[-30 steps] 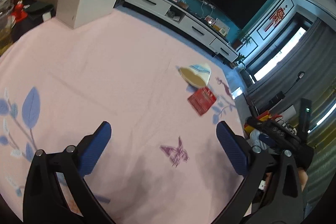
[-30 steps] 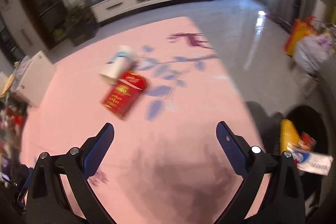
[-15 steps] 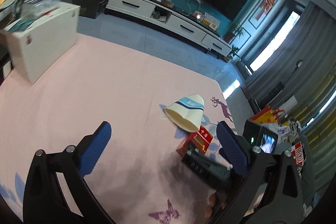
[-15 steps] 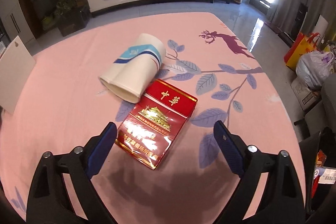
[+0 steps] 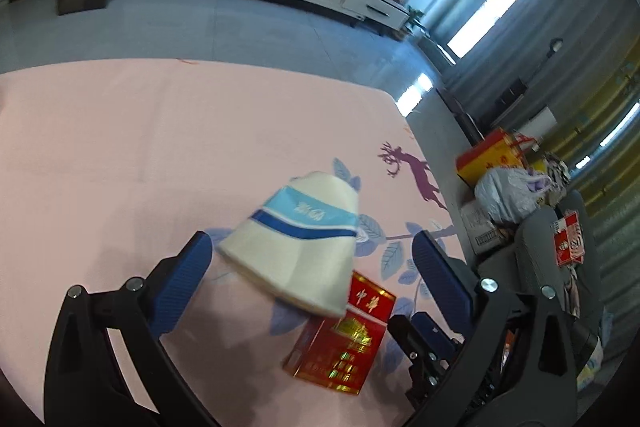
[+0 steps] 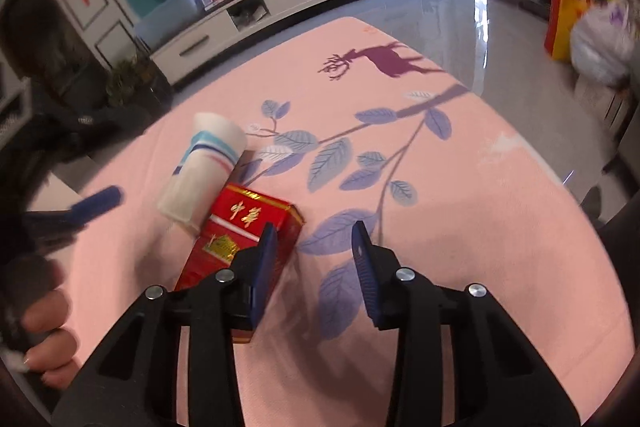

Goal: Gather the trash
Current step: 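Grasp the white paper cup with the left tool while the right grasps the red Chunghwa box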

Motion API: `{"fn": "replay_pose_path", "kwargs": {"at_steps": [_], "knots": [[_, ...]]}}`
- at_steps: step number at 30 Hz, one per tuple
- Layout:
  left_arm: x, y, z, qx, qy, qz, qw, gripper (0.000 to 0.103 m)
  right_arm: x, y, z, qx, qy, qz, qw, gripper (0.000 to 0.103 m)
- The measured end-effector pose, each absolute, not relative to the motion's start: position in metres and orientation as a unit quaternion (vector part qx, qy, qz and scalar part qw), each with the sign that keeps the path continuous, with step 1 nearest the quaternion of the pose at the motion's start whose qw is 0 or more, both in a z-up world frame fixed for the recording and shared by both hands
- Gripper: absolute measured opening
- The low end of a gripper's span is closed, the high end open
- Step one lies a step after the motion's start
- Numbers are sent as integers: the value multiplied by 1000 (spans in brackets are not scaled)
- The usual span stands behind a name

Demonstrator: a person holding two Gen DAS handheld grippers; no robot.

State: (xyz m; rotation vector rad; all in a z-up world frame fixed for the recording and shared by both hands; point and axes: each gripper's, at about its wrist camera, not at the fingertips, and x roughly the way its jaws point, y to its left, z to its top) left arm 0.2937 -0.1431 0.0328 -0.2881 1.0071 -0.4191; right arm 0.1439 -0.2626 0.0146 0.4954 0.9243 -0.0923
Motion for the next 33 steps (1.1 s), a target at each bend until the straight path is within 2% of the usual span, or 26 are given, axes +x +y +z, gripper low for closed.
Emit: {"fn": "replay_pose_path", "kwargs": {"at_steps": [10, 12, 13, 21, 22, 24, 25, 26, 31, 33], "knots": [[315, -174, -8, -85, 513, -204, 830, 97, 142, -278, 9, 285, 439, -21, 852, 39], [313, -175, -12, -74, 510, -192, 835, 81, 141, -276, 10, 280, 440, -21, 853, 39], [311, -175, -12, -73, 508, -192, 836, 82, 140, -276, 10, 279, 440, -21, 853, 39], [281, -121, 3, -185, 462, -167, 851, 77, 145, -265, 18, 267, 453, 8, 850, 40], [271, -112, 8, -191, 455, -163, 854, 77, 145, -261, 19, 265, 456, 14, 850, 43], [254, -96, 19, -186, 447, -137, 864, 77, 146, -251, 22, 259, 457, 25, 850, 58], [239, -83, 26, -176, 445, -107, 871, 77, 146, -246, 23, 256, 457, 28, 851, 69], [229, -74, 30, -176, 446, -90, 873, 77, 148, -238, 23, 247, 460, 27, 853, 74], [164, -28, 53, -188, 409, -42, 892, 78, 158, -208, 17, 202, 475, 14, 856, 83], [146, -18, 58, -194, 397, -33, 897, 78, 163, -196, 15, 176, 481, -2, 859, 84]]}}
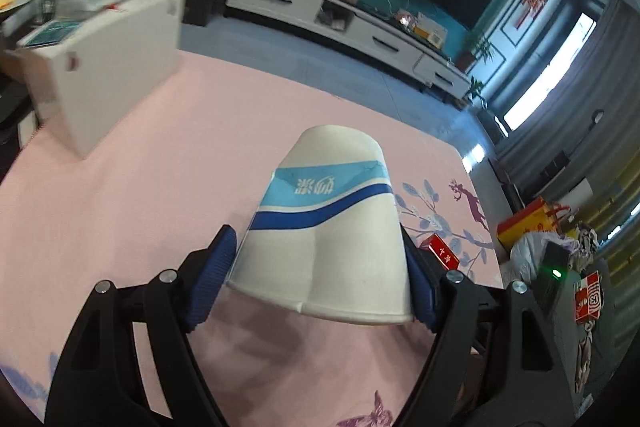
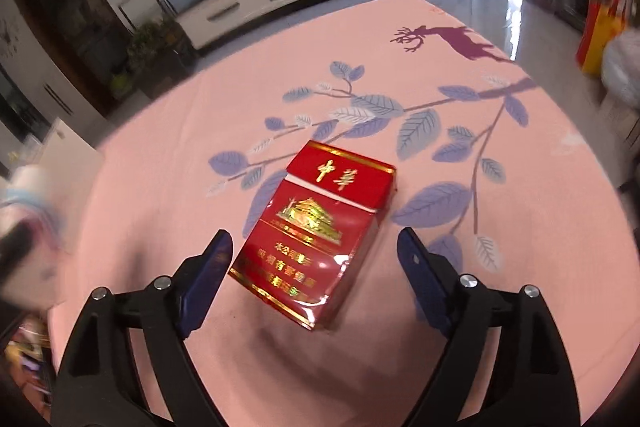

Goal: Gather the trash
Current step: 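Grasp the white paper cup with the left tool while the right grasps the red Chunghwa box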

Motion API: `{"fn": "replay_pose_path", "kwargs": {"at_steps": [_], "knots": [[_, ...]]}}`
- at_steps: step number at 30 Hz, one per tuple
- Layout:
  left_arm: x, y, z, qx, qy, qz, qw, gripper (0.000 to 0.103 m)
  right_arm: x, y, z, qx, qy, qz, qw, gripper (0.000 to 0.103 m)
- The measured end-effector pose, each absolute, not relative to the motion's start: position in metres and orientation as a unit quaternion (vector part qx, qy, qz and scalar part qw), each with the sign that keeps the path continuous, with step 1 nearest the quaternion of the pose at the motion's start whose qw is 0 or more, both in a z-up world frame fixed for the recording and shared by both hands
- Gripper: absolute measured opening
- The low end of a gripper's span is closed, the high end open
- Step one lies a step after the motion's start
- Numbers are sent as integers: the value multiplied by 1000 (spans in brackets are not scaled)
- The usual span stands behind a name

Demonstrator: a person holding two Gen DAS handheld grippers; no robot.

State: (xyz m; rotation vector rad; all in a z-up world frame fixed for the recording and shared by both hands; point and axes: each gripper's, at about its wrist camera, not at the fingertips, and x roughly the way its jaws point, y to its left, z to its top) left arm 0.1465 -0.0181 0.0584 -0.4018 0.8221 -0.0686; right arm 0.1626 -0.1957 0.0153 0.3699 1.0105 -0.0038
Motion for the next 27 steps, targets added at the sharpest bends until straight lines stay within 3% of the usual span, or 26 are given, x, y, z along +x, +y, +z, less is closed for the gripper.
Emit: {"fn": "replay_pose_path", "kwargs": {"at_steps": [9, 10, 11, 27], "knots": [[69, -1, 77, -173, 366, 30, 914, 78, 180, -151, 7, 55, 496, -56, 865, 82], [61, 2, 80, -167, 363, 35, 916, 78, 178, -152, 7, 53, 488, -57, 870, 73], [54, 2, 82, -164, 361, 39, 917, 78, 177, -153, 6, 55, 486, -58, 870, 72], [-25, -31, 104, -168, 346, 26, 923, 79, 65, -202, 76, 76, 462, 44, 882, 69]]}}
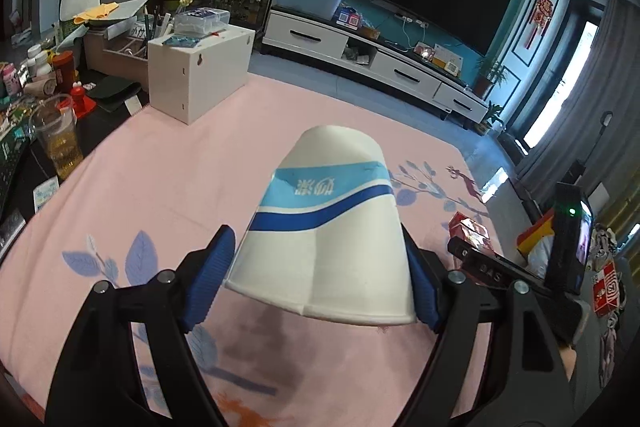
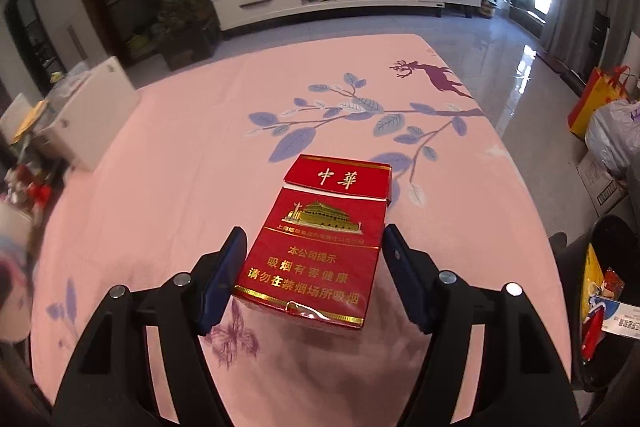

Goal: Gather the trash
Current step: 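Grasp the white paper cup with the left tool while the right grasps the red Chunghwa box, then carry the paper cup and red cigarette box in both tools over the bin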

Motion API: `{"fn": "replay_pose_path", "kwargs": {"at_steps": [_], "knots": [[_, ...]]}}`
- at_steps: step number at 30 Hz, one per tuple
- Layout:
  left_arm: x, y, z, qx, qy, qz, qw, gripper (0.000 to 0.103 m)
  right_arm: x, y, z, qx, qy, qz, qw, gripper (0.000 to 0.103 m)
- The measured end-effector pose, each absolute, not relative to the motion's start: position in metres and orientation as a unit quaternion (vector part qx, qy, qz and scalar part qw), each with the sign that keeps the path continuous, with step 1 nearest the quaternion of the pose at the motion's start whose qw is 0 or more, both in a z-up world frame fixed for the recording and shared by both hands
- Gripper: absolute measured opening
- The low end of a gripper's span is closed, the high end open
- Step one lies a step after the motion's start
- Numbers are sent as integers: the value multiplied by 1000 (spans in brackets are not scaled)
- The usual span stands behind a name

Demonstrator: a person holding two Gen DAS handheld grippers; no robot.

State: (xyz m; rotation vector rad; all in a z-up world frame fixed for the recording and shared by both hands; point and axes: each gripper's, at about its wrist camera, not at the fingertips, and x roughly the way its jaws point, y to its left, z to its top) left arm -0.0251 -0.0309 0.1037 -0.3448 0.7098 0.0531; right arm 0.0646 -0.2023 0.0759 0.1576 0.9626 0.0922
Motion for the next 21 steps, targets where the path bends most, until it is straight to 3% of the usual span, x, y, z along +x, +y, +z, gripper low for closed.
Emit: {"fn": "replay_pose_path", "kwargs": {"at_steps": [5, 11, 21], "knots": [[-41, -52, 98, -159, 343, 21, 926, 79, 19, -219, 83, 90, 462, 68, 880, 68], [-45, -63, 78, -173, 365, -3, 915, 79, -7, -232, 78, 106, 469, 76, 874, 50], [-47, -84, 65, -152, 394, -17, 906, 80, -12, -242, 65, 112, 491, 82, 860, 50]]}}
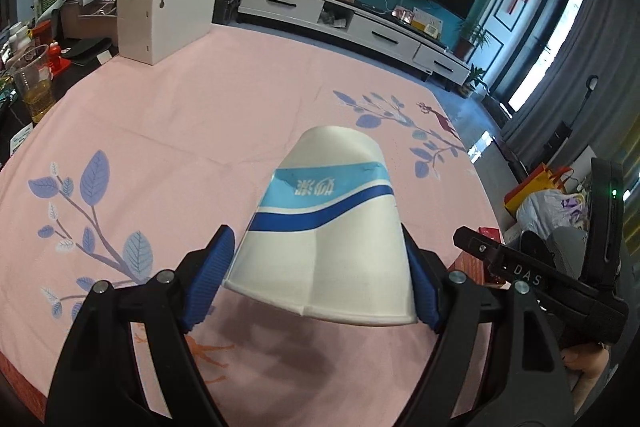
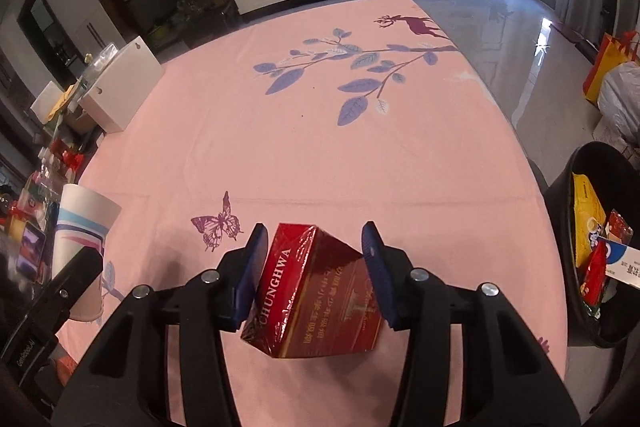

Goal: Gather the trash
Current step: 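Carry the paper cup and red cigarette box in both tools over the bin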

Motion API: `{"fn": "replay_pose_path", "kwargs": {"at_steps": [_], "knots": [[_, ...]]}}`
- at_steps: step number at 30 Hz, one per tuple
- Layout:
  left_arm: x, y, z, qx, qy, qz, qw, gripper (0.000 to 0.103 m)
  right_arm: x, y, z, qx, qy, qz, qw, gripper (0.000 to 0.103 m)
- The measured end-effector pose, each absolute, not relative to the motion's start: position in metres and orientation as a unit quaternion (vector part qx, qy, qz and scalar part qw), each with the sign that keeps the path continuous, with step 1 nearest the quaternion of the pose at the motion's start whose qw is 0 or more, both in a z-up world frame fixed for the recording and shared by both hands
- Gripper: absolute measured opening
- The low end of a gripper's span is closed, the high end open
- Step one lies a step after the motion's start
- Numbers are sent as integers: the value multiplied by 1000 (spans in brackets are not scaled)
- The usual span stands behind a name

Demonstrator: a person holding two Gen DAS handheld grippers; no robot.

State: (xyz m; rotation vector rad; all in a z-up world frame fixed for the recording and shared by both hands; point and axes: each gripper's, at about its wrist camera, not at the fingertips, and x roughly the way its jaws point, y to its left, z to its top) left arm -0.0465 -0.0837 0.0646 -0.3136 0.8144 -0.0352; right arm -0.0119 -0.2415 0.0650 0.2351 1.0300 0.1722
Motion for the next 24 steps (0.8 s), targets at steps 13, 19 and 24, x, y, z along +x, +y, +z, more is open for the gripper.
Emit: {"fn": "replay_pose_path", "kwargs": {"at_steps": [13, 19, 24], "knots": [[-51, -96, 61, -135, 405, -39, 904, 80, -34, -272, 75, 158, 458, 73, 872, 31], [-55, -100, 65, -129, 402, -41, 905, 80, -26, -270, 77, 183, 453, 95, 867, 29], [-56, -107, 69, -122, 397, -49, 908, 80, -28, -268, 87, 186, 440, 105, 872, 29]]}}
